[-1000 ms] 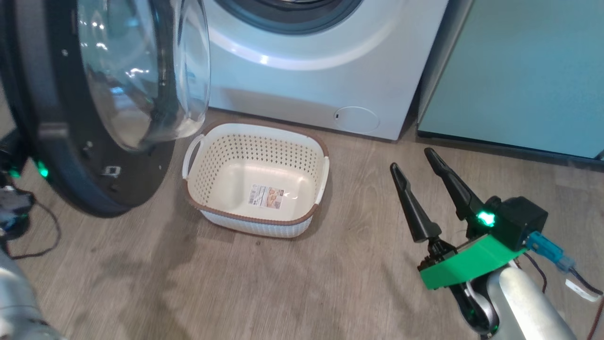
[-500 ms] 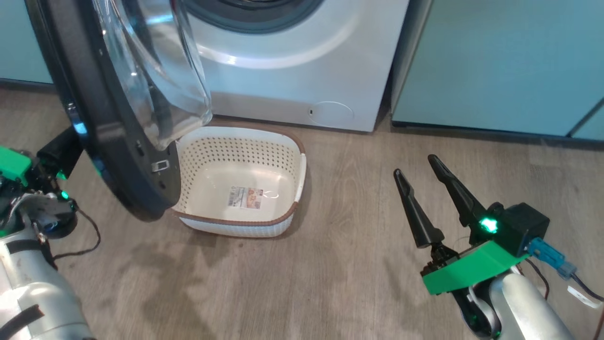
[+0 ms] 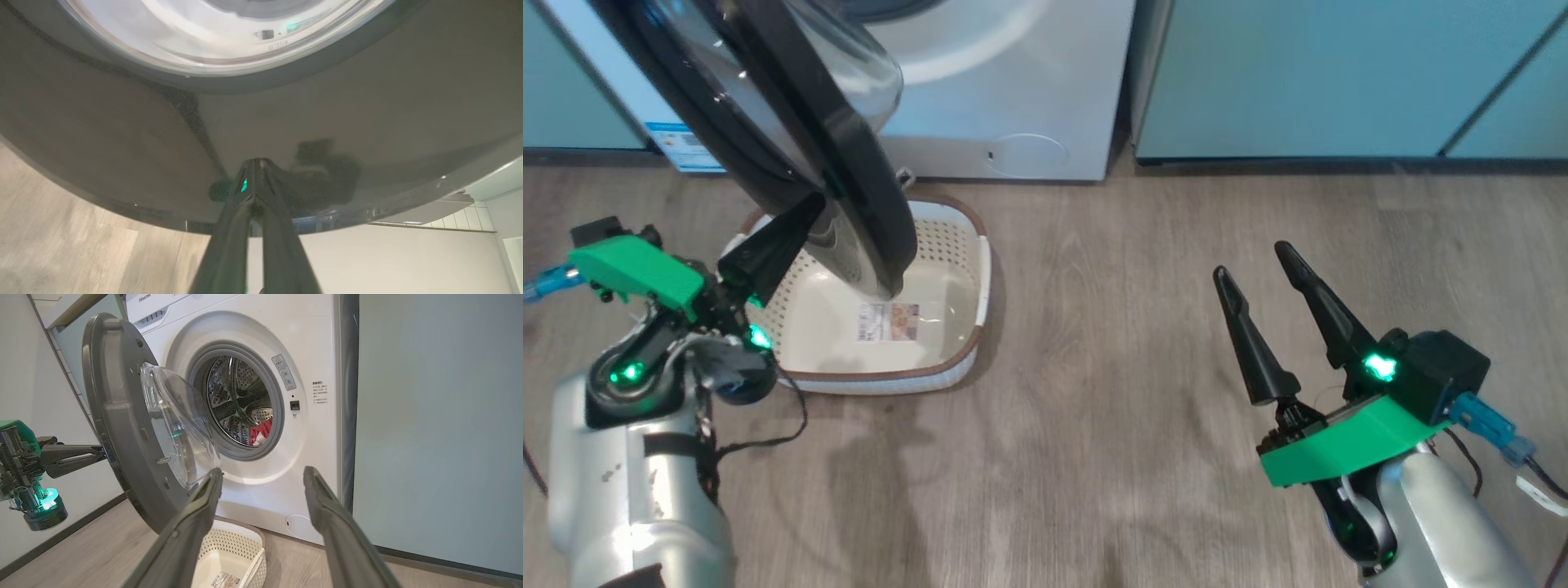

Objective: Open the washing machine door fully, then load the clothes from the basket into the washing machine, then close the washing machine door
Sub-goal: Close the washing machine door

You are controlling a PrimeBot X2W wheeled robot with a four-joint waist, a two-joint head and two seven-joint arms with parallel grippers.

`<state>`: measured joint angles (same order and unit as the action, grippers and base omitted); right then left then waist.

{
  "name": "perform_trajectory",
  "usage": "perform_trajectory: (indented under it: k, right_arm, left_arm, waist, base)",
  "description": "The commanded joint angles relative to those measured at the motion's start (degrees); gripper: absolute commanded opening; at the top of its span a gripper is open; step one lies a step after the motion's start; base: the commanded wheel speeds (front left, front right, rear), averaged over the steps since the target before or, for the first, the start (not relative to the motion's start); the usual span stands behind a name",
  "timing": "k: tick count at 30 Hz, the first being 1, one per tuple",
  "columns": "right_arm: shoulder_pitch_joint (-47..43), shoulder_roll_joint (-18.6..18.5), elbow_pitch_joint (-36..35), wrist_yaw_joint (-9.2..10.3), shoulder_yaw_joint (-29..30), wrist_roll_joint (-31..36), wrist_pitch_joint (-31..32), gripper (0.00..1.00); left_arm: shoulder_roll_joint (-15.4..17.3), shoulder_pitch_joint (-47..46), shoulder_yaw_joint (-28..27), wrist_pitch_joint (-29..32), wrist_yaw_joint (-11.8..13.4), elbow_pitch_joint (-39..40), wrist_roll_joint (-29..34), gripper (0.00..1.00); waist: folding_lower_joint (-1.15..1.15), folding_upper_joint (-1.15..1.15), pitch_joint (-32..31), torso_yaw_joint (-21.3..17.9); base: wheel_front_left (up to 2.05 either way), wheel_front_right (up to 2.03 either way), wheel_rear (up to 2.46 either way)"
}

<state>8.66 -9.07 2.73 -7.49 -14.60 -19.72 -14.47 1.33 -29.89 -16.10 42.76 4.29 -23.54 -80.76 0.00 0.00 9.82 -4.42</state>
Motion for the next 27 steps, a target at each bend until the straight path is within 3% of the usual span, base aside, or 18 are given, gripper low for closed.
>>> perform_trajectory:
  k: [1,13,23,27]
  right_arm:
    - [1.9,0.1,-2.3,0.0,-0.7,0.1,-0.5,1.0]
    - [3.0,0.5,-2.9,0.0,0.0,-0.3,-0.5,1.0]
    - [4.3,1.6,-3.3,0.0,0.2,-0.7,-0.5,1.0]
    - [4.8,2.2,-3.2,0.0,0.1,-1.0,-0.5,1.0]
  left_arm:
    - [1.6,-0.5,0.0,-1.1,0.5,2.9,-1.2,0.0]
    - [1.5,-1.2,8.2,-11.6,1.3,4.1,-8.2,0.0]
    - [1.5,-8.4,11.0,-22.7,-0.6,-3.8,-14.7,0.0]
    - [1.5,-12.3,10.4,-27.2,-2.8,-7.8,-17.5,0.0]
  waist:
    - [0.0,0.0,1.3,-1.6]
    - [0.0,0.0,4.9,-6.9]
    - [0.0,0.0,8.7,-11.0]
    - [0.0,0.0,10.1,-12.7]
  base:
    - [0.0,0.0,0.0]
    - [0.0,0.0,0.0]
    - [0.0,0.0,0.0]
    - [0.0,0.0,0.0]
